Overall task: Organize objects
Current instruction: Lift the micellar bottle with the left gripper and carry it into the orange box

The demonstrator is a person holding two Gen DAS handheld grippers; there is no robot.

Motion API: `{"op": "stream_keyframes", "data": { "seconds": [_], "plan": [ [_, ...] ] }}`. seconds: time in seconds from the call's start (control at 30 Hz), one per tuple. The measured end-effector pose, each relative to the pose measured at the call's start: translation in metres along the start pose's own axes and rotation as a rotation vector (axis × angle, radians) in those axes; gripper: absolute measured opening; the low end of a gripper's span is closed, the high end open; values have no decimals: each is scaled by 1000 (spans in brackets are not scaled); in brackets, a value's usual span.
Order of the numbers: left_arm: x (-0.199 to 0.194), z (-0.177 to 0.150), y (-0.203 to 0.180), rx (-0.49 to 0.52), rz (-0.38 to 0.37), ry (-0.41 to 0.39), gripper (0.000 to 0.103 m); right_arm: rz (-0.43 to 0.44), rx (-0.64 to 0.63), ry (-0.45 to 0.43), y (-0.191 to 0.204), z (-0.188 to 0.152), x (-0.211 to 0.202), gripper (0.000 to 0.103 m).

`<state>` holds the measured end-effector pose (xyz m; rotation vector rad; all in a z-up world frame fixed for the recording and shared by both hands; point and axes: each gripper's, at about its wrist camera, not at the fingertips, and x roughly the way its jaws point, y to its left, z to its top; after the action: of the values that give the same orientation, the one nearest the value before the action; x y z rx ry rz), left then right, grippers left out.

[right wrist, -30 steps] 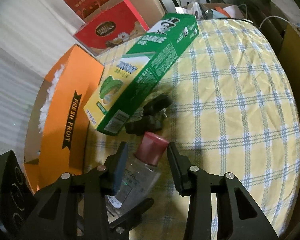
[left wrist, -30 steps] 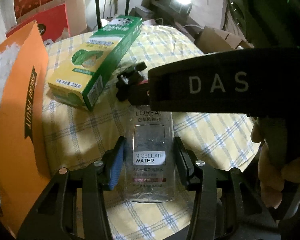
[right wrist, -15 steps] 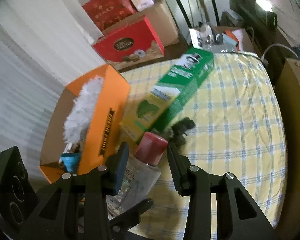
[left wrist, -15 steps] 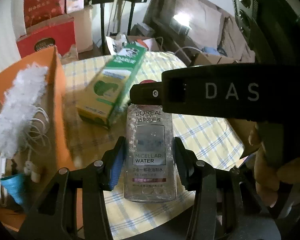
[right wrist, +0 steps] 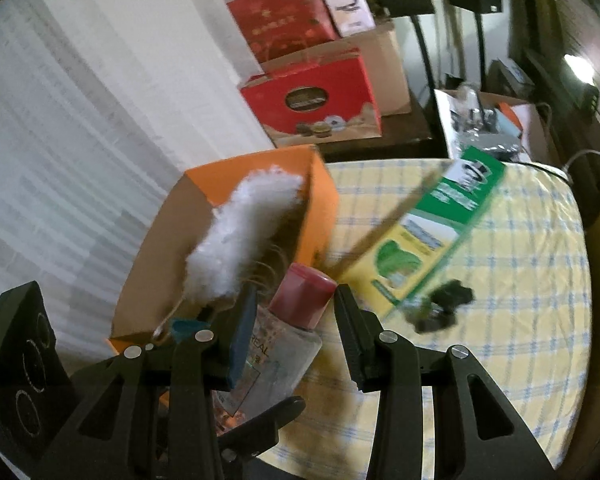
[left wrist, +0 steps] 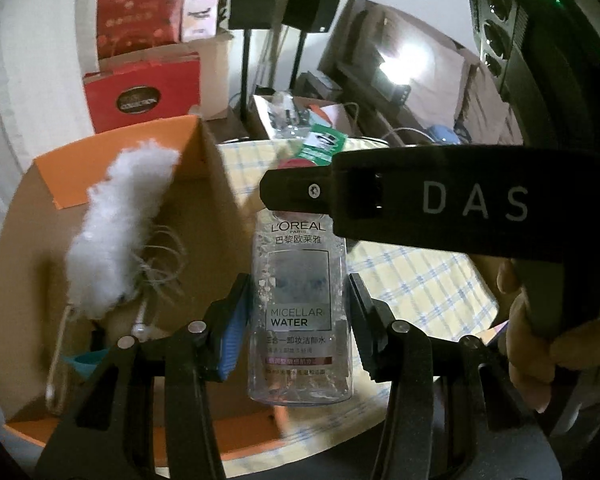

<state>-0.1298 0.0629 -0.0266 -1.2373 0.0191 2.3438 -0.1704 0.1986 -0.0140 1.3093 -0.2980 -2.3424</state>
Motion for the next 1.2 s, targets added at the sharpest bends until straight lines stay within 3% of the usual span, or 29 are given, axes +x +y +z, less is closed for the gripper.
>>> {"op": "stream_keyframes", "data": {
  "seconds": [0.3, 0.9, 1.2],
  "plan": [
    [1, -5, 44, -67, 13, 12, 44, 14, -50, 40, 32, 9, 35, 42],
    [42, -41, 78, -201, -17, 136, 44, -32, -120, 138, 44, -11, 89, 41],
    [15, -38, 87, -233, -17, 61, 62, -16, -107, 90, 42, -11, 69, 41]
  ]
}}
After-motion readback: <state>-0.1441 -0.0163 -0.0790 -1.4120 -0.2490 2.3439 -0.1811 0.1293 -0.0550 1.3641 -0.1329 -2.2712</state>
